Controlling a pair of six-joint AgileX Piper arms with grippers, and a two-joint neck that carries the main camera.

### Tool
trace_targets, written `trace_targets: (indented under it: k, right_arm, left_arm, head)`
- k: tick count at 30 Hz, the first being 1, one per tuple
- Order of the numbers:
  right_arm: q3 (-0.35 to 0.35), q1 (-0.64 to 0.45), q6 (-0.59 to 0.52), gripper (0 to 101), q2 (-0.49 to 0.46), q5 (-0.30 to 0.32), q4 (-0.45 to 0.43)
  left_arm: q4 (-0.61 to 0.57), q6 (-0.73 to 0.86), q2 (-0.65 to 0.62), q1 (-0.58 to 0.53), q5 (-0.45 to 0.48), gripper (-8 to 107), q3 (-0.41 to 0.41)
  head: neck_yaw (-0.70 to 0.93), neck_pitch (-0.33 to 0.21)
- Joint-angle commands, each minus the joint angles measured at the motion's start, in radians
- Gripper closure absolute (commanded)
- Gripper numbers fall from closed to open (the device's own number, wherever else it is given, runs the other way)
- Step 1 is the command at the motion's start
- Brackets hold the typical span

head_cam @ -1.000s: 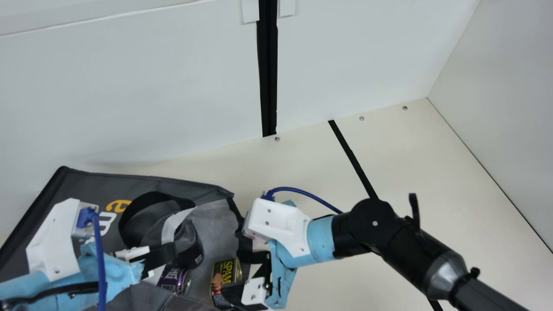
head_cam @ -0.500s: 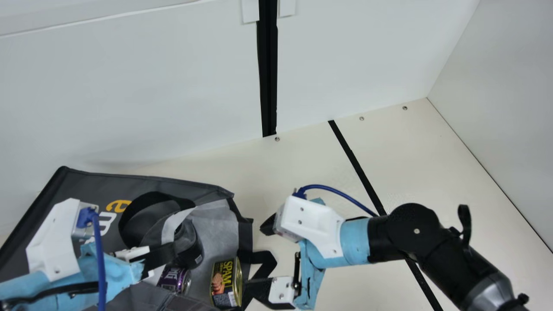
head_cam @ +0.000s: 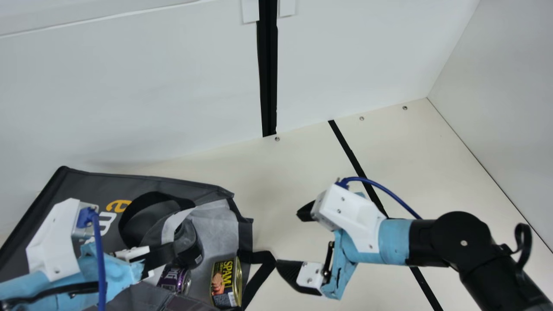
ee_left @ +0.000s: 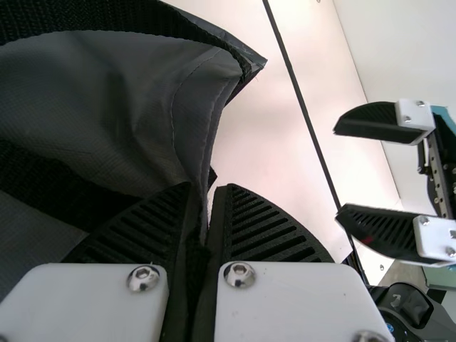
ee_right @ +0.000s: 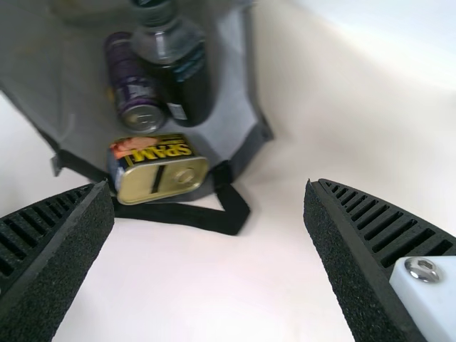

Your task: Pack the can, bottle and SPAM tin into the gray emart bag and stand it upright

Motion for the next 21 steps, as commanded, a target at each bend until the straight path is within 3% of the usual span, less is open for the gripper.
trace_targets:
  k: [1,21]
  right_arm:
    - [0.001,-0.045,0.013,6,-0.014,0.001,-0.012]
    - [-0.021,-0.325,0.229,6,-0.127,-0.032,-0.229]
  left_arm:
    - [0.0,0.0,0.0,0.0,0.0,107,0.0]
    - [0.0,0.0,0.0,0.0,0.0,107,0.0]
  head:
    - [-0.002,-0.021]
    - [-0.002,-0.021]
